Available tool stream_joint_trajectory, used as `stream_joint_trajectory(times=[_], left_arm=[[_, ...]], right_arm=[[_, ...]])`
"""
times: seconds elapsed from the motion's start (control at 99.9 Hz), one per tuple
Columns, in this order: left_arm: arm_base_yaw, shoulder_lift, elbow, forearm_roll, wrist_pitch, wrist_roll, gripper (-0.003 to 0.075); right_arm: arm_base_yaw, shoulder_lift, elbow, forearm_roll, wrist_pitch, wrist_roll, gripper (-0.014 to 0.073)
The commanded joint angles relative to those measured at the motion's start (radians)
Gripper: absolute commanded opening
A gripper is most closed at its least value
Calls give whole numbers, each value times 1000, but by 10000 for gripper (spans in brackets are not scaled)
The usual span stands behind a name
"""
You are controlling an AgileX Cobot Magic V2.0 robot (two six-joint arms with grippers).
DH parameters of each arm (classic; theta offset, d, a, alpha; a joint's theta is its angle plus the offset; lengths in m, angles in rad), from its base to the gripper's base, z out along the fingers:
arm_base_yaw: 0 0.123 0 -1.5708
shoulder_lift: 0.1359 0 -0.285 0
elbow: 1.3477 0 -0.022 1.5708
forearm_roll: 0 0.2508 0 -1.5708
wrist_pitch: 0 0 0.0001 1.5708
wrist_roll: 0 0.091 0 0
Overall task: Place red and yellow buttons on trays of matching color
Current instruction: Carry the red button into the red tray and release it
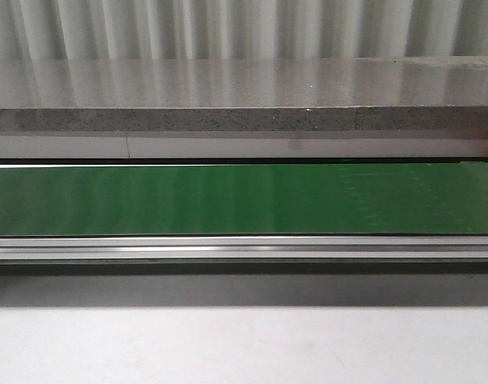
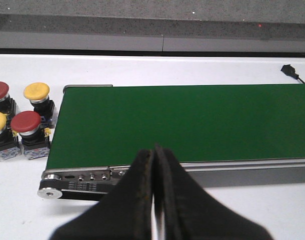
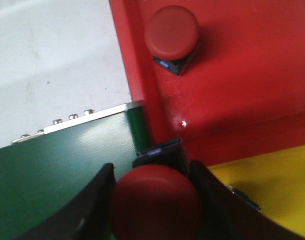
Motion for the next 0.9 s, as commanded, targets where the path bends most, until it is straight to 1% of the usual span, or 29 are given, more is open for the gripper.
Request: stream_joint_trajectory(times=[0.0,0.47,0.62,0.781,0.851,0.891], left_arm=[[-8,7,-27,-17,-77,-2,-20],[-8,7,-27,-17,-77,-2,-20],[-8,7,-27,-17,-77,-2,-20],[-8,7,-27,-17,-77,-2,-20],[-8,7,-27,-17,-77,-2,-20],[-8,7,-27,-17,-77,-2,-20]], right_arm=[[-19,-22,-27,5,-54,7,48],[-28,85,-27,15,-223,14,48],[-28,119,-27,44,-253,14,48],[-28,151,-27,83,-245,14,49],[-28,154,-27,91,-245,14,80],[-28,154,-27,92,-245,14,137]])
